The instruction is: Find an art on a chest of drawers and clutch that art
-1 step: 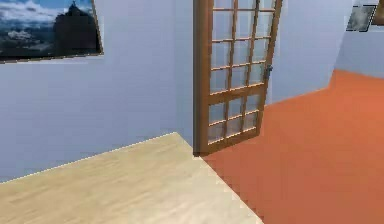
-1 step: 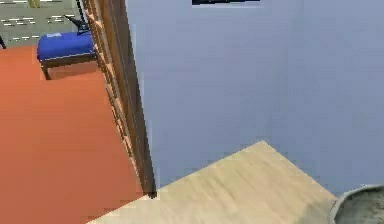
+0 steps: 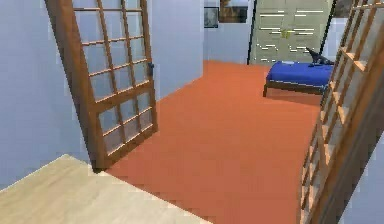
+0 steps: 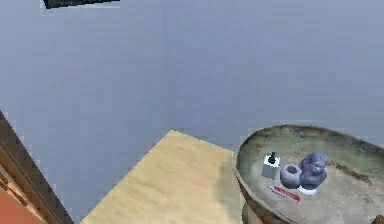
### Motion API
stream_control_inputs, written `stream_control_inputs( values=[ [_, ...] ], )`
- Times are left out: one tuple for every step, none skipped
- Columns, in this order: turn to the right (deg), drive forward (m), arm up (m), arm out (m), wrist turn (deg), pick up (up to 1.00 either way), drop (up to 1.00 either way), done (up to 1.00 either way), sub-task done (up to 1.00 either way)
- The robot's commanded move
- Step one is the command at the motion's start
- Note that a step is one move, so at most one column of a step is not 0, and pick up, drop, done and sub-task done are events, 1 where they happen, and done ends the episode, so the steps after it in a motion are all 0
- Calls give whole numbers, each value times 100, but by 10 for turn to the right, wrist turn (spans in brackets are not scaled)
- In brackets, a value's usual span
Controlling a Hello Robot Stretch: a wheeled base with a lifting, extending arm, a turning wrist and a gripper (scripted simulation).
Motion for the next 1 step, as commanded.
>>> stream_control_inputs(
  values=[
    [0, 85, 0, 0, 0, 0, 0, 0, 0]
  ],
)
